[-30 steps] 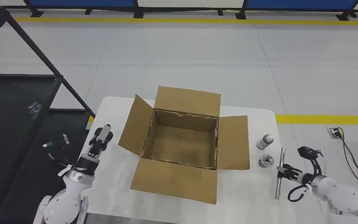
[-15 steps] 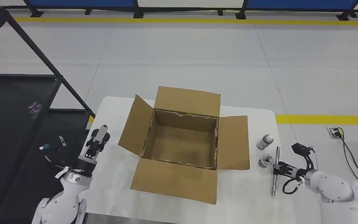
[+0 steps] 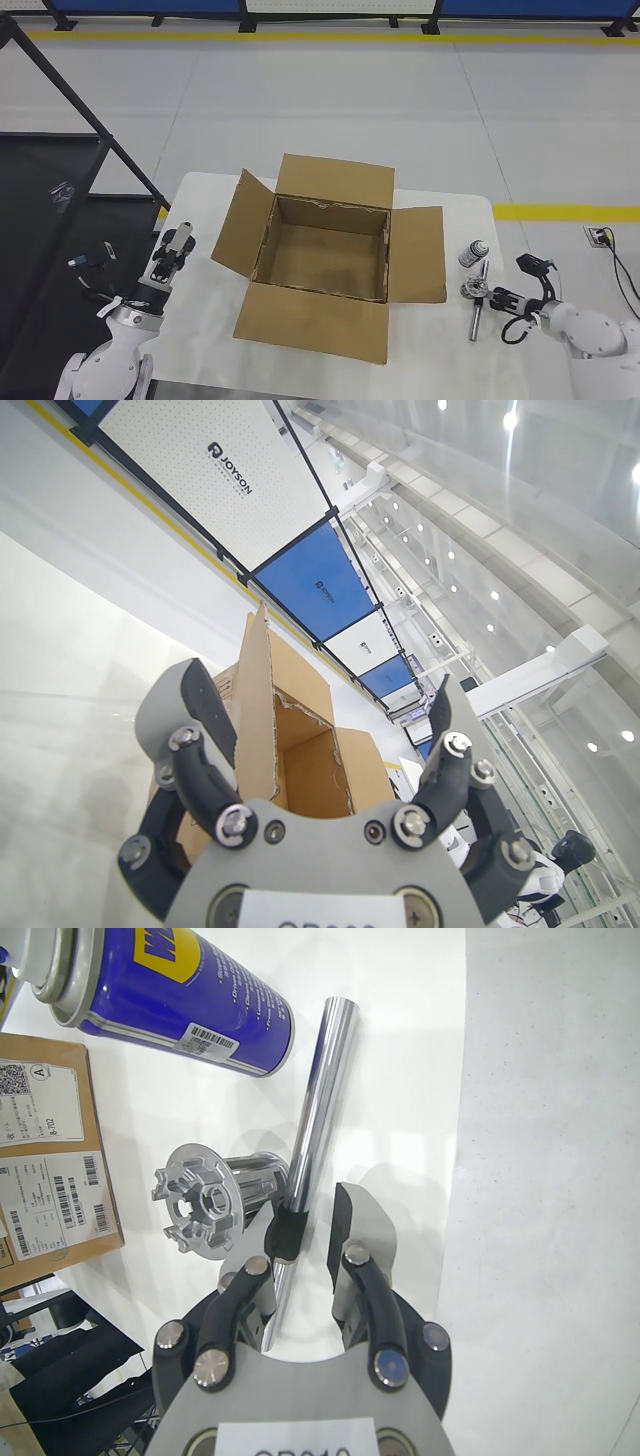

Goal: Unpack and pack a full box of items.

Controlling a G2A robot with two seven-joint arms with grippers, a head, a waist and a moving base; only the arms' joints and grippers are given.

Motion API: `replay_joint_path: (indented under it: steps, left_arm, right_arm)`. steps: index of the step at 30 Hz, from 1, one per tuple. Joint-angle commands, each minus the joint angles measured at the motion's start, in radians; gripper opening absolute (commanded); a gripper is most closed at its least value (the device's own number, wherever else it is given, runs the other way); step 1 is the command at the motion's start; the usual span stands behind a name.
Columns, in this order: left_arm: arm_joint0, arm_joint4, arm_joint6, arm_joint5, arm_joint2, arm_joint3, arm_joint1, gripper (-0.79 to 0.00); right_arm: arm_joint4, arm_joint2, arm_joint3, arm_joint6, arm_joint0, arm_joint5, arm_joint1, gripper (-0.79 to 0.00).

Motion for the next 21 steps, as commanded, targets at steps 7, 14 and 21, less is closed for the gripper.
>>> replay_joint_path:
  steps: [7,14,21]
  left_arm:
    - [-0.001,0.003,-0.005,-0.002,0.000,-0.006,0.001,0.000]
    - [-0.003,0.006,-0.007,-0.003,0.003,-0.012,0.003,0.000]
    - [-0.001,0.013,0.001,-0.007,0.000,-0.005,0.003,0.000]
  right_arm:
    - [0.013,0.017,-0.086,-0.025,-0.037,0.025,0.017,-0.523]
    - [0.043,0.046,-0.348,-0.051,-0.125,0.059,0.028,-0.400]
    - [0.089,-0.005,-0.650,-0.071,-0.160,0.076,0.030,0.000]
